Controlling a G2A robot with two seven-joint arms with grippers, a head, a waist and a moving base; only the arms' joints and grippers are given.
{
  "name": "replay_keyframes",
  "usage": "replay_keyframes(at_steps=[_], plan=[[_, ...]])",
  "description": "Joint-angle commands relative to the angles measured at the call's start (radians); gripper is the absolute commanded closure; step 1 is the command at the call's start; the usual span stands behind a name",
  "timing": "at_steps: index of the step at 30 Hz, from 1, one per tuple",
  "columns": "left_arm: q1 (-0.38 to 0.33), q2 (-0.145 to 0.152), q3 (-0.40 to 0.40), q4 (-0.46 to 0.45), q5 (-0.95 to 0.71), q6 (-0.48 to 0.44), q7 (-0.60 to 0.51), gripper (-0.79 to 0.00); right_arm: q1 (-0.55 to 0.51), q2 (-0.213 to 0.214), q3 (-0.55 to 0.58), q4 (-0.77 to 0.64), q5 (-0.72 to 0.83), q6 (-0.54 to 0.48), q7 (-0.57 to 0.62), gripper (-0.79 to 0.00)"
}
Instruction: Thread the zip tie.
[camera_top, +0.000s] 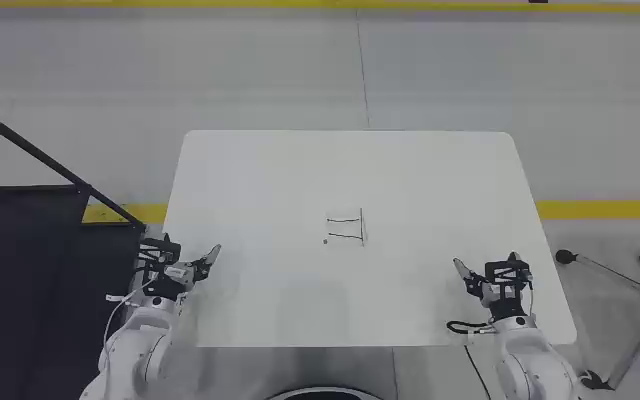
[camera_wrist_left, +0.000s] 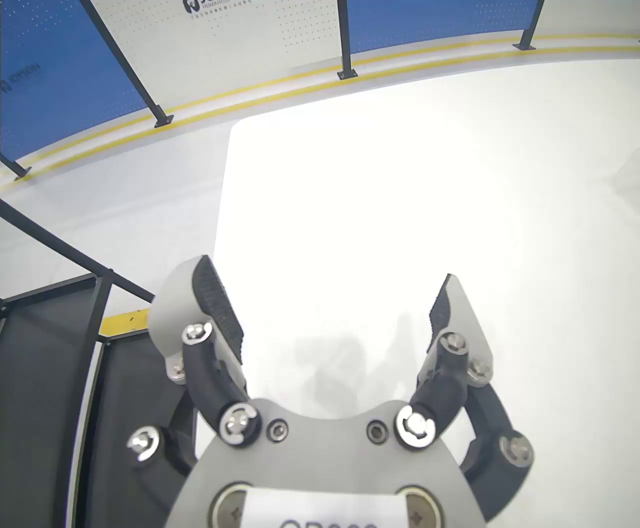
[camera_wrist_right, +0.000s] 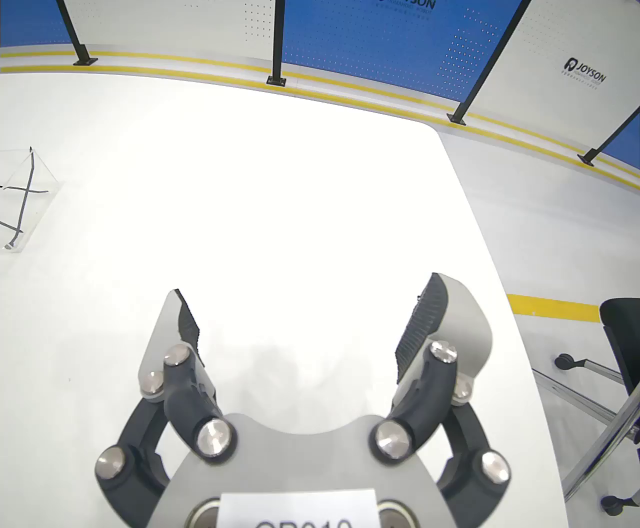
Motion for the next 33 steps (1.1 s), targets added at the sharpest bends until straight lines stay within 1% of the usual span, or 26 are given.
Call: replay_keyframes(at_steps=[1, 6, 8, 10, 12, 15, 19, 21, 24, 28, 31, 33], plan=[[0.0, 0.0, 0.0, 0.0, 0.0, 0.0, 0.0, -0.785, 0.0, 0.0, 0.0, 0.0, 0.0, 0.0, 0.0, -0.785], [0.0, 0.0, 0.001, 0.0, 0.001, -0.002, -0.001, -0.785, 0.0, 0.0, 0.0, 0.0, 0.0, 0.0, 0.0, -0.785], [-0.004, 0.001, 0.005, -0.005, 0.018, -0.02, -0.003, -0.785, 0.0, 0.0, 0.0, 0.0, 0.0, 0.0, 0.0, -0.785], [-0.018, 0.002, 0.008, -0.012, 0.031, -0.044, -0.028, -0.785, 0.0, 0.0, 0.0, 0.0, 0.0, 0.0, 0.0, -0.785], [-0.044, 0.004, 0.003, -0.018, 0.0, -0.109, -0.069, -0.785, 0.0, 0.0, 0.0, 0.0, 0.0, 0.0, 0.0, -0.785], [-0.082, 0.014, -0.021, -0.028, -0.034, -0.261, -0.113, -0.785, 0.0, 0.0, 0.0, 0.0, 0.0, 0.0, 0.0, -0.785], [-0.131, 0.028, -0.041, -0.025, -0.092, -0.494, -0.163, -0.785, 0.0, 0.0, 0.0, 0.0, 0.0, 0.0, 0.0, -0.785], [-0.163, 0.032, -0.035, -0.016, -0.122, -0.567, -0.196, -0.785, 0.0, 0.0, 0.0, 0.0, 0.0, 0.0, 0.0, -0.785], [-0.219, 0.035, -0.007, 0.004, -0.184, -0.651, -0.256, -0.785, 0.0, 0.0, 0.0, 0.0, 0.0, 0.0, 0.0, -0.785], [-0.286, 0.038, 0.042, 0.034, -0.249, -0.74, -0.315, -0.785, 0.0, 0.0, 0.0, 0.0, 0.0, 0.0, 0.0, -0.785], [-0.322, 0.039, 0.07, 0.06, -0.246, -0.755, -0.339, -0.785, 0.0, 0.0, 0.0, 0.0, 0.0, 0.0, 0.0, -0.785], [-0.324, 0.039, 0.071, 0.061, -0.24, -0.748, -0.341, -0.785, 0.0, 0.0, 0.0, 0.0, 0.0, 0.0, 0.0, -0.785]])
